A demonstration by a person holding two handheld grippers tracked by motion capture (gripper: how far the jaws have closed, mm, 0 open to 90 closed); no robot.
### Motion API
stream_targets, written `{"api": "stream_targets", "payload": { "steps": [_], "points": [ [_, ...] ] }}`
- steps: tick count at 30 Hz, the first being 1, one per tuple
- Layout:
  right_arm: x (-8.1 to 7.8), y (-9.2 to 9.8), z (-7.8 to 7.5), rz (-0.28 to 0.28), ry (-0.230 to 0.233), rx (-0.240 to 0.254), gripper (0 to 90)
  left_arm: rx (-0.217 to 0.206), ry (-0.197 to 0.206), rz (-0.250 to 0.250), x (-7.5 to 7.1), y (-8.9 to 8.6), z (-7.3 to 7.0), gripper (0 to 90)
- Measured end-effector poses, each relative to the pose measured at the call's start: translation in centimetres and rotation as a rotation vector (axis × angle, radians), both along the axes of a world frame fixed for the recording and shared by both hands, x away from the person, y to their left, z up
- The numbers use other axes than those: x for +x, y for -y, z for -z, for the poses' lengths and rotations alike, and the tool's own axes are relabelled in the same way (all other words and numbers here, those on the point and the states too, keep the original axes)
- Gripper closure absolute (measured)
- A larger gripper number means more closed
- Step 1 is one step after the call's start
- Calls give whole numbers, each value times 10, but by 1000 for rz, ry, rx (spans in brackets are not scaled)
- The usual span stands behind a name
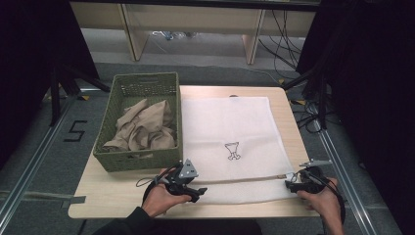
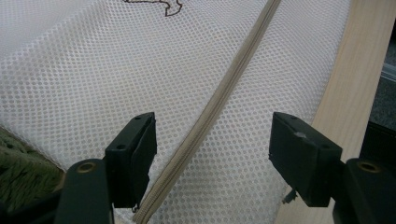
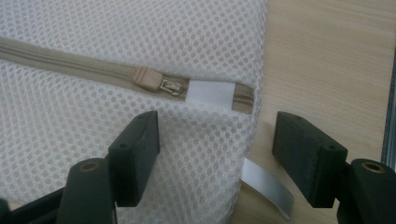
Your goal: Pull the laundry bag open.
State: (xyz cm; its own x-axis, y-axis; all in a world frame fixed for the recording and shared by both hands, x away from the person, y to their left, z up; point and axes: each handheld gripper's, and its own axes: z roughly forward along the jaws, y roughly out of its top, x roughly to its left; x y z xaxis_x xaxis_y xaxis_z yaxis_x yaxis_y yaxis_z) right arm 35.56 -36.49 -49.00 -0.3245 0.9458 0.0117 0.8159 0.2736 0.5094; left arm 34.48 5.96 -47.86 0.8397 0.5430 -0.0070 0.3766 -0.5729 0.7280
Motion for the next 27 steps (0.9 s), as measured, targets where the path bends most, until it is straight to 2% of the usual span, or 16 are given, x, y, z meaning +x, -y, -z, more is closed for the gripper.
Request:
{"api": "stream_targets", "payload": {
  "steps": [1,2,4,6,7,8,9,13,14,15,16,17,19,22,25,27],
  "points": [
    [-1,-3,-1,23,-16,19,366,0,1,0,0,0,0,320],
    [-1,-3,0,16,2,7,394,1,0,0,0,0,0,320],
    [-1,-3,-1,-1,-1,8,435,1,0,1,0,0,0,320],
    [0,-4,-2,-41,7,-7,521,6,0,0,-1,0,0,320],
    [1,-3,-1,-69,11,15,543,6,0,1,-1,0,0,320],
    [1,-3,-1,-69,11,15,543,6,0,1,-1,0,0,320],
    [-2,-4,-2,-33,6,24,600,1,2,1,0,0,0,320],
    [-1,1,-1,-69,31,36,711,1,9,9,-1,1,-1,320],
    [-3,-2,-2,-31,9,49,738,1,9,9,-1,1,-1,320],
    [-2,-1,-2,-48,24,30,772,-2,4,5,-1,1,0,320],
    [-2,-1,-2,-48,24,30,772,-2,4,5,-1,1,0,320],
    [0,-1,-1,-94,41,9,794,7,7,2,-1,1,0,321],
    [-3,-4,-3,-70,37,1,817,-7,1,2,-2,1,-1,321],
    [-2,-3,-4,-82,51,-2,833,-10,2,0,-1,1,-1,321],
    [-5,-8,-10,-68,71,-49,841,-12,0,0,-1,1,-1,320],
    [-4,-8,-10,-84,75,-49,835,-13,1,1,-1,1,0,321]
  ]
}}
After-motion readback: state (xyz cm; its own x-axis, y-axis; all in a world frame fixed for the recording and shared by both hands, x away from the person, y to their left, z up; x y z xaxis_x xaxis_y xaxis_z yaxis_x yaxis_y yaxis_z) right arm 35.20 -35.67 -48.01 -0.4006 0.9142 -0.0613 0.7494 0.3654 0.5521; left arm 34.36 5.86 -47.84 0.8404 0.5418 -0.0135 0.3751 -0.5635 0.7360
